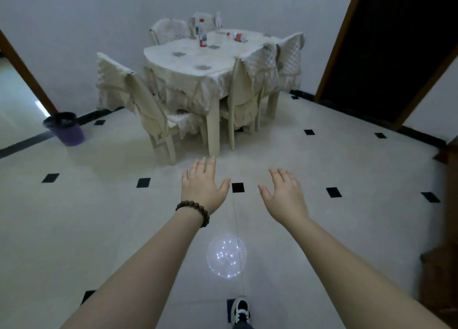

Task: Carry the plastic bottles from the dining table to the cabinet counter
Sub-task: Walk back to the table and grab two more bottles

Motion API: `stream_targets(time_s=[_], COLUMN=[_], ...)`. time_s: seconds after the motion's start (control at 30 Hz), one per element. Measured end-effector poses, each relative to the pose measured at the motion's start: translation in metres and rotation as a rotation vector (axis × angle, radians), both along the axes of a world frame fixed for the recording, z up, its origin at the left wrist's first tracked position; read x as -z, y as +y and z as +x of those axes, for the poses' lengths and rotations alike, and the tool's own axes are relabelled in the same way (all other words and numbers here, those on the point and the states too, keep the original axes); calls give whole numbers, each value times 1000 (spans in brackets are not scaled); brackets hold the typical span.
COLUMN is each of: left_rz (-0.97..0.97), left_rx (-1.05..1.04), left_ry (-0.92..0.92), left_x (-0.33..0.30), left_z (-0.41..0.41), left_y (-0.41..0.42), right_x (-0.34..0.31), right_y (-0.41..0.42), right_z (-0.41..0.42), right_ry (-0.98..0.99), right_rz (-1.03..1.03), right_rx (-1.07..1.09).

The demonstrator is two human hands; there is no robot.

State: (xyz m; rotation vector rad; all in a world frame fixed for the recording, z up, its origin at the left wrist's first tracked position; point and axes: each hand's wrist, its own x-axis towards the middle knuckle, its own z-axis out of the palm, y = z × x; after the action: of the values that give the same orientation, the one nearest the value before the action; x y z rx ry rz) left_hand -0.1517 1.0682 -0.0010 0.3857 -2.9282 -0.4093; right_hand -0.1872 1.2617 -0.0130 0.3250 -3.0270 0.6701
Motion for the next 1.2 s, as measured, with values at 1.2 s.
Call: stream_targets(time_s=[1.2], left_rz=[95], left_rx=[-242], left_ry=[-23], left_x=[0], left_z=[-574], left_y=[-317], right_x=[-5], right_y=[-306], right_z=[-614], right_ry=[-64], right_rz=[9], right_rx=[-125])
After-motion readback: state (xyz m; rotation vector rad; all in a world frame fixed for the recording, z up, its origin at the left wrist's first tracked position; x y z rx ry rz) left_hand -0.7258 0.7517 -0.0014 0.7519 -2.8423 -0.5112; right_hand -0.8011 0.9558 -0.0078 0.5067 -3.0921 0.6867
